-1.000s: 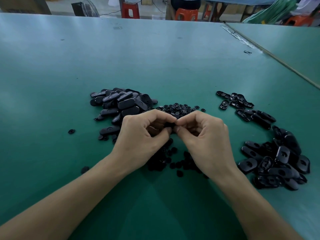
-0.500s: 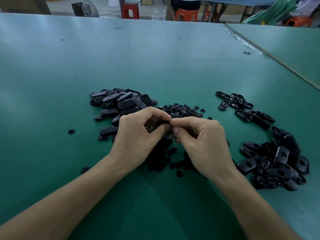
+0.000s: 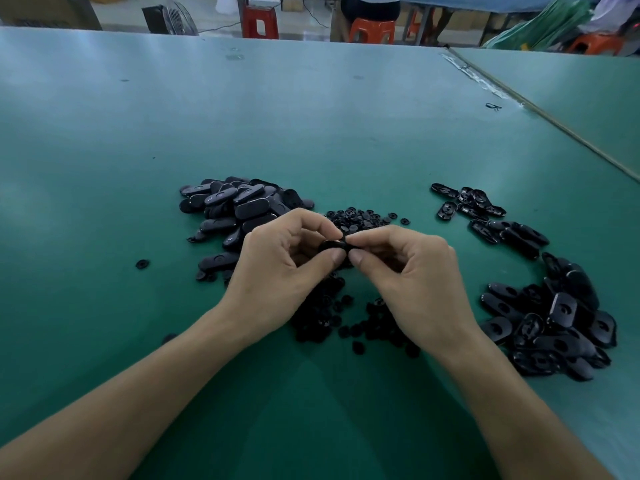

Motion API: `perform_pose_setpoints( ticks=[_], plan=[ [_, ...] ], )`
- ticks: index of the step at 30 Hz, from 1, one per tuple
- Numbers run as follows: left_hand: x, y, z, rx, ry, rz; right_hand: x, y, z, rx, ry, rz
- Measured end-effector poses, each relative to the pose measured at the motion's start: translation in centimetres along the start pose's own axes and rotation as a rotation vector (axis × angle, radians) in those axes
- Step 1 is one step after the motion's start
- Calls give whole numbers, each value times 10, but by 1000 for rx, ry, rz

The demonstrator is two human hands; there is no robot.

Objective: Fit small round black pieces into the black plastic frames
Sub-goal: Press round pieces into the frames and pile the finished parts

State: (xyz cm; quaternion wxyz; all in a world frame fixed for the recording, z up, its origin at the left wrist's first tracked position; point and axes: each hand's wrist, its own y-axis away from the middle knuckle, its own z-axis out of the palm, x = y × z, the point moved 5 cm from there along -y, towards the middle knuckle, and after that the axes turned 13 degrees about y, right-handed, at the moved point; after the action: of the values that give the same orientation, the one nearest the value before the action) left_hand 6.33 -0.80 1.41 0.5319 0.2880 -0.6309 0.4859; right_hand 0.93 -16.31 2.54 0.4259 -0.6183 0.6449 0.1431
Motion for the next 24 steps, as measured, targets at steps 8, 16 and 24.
perform_pose_setpoints(
  ticks=[8,16,24],
  plan=[
    [0,-1,-2,15,42,-15,2,-2,1,-56,-77,39],
    [4,-2,-3,48,32,-4,-1,-4,2,-48,-20,81],
    [3,0,-4,67,49,-33,0,-3,2,-80,-12,77]
  ],
)
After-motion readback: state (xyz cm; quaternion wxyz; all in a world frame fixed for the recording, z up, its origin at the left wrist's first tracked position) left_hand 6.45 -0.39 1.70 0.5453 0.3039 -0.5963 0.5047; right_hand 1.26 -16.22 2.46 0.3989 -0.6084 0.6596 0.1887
